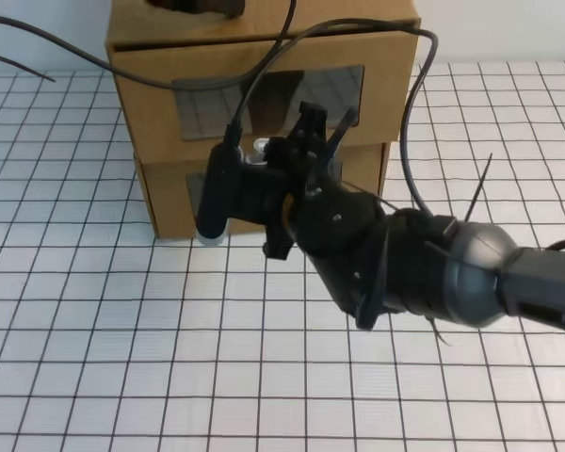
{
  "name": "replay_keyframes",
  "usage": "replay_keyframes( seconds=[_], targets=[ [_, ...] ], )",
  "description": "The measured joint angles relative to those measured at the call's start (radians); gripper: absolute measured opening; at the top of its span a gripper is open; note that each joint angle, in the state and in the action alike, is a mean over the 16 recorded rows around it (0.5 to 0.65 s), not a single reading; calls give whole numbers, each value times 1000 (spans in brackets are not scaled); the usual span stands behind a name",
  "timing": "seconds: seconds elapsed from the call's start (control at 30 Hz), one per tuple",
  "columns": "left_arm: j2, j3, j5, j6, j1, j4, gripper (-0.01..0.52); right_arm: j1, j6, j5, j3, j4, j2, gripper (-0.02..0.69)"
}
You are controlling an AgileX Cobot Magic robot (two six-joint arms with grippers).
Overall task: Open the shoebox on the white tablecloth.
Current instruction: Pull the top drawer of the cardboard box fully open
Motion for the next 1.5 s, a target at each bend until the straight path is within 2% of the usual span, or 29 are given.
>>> replay_keyframes(
  seconds=[0.47,0.77,1.1,1.5],
  targets=[
    [0,0,1,1,0,3,-2,-33,-8,-42,-34,-2,21,214],
    [0,0,2,2,0,4,-2,-38,-64,-46,-56,-8,43,210],
    [0,0,2,2,0,4,-2,-41,-126,-36,-64,-15,54,166],
    [0,0,-2,2,0,7,-2,-41,-137,3,-115,-14,88,116]
  ],
)
